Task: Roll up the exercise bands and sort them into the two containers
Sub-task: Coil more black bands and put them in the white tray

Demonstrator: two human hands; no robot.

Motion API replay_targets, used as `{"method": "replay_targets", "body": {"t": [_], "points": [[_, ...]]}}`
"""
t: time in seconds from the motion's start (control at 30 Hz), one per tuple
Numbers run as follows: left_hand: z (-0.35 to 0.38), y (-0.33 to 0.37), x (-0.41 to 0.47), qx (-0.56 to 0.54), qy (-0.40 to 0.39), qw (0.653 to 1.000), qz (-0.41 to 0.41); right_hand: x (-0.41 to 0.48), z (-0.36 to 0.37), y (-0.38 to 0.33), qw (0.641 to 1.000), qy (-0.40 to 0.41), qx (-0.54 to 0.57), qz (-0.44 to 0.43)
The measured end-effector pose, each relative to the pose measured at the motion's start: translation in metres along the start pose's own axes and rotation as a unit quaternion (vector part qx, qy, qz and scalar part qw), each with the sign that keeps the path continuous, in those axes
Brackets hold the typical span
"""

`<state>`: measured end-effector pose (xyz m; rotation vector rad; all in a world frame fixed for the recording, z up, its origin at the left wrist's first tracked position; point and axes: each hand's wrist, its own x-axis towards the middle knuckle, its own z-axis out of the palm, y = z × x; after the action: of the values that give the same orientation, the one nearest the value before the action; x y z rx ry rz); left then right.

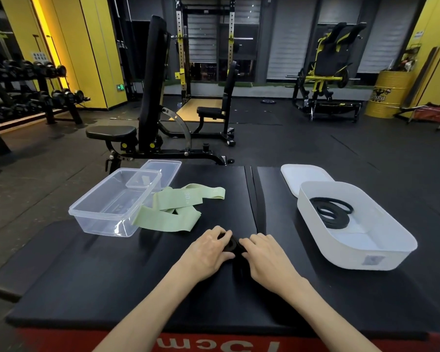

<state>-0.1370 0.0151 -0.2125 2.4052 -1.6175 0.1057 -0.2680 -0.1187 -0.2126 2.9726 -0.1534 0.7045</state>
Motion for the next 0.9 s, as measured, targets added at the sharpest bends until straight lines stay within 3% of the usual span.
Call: {"method": "replay_targets", "body": {"t": [0.47,0.73,0.9], "points": [[0.002,0.032,-0.009,-0.054,0.069,0.981,-0.171,0.009,-0.003,-0.001,0.999,-0.022,-0.03,0.011],[0.007,0.03,-0.018,-0.018,0.077,0.993,-0.089,-0.007,0.002,-0.001,0.996,-0.033,0.076,0.032],[-0.003,0.016,-0.018,-0.044,0.008,0.999,-0.002,-0.008,0.004,0.004,0.995,-0.046,0.084,0.016]]}}
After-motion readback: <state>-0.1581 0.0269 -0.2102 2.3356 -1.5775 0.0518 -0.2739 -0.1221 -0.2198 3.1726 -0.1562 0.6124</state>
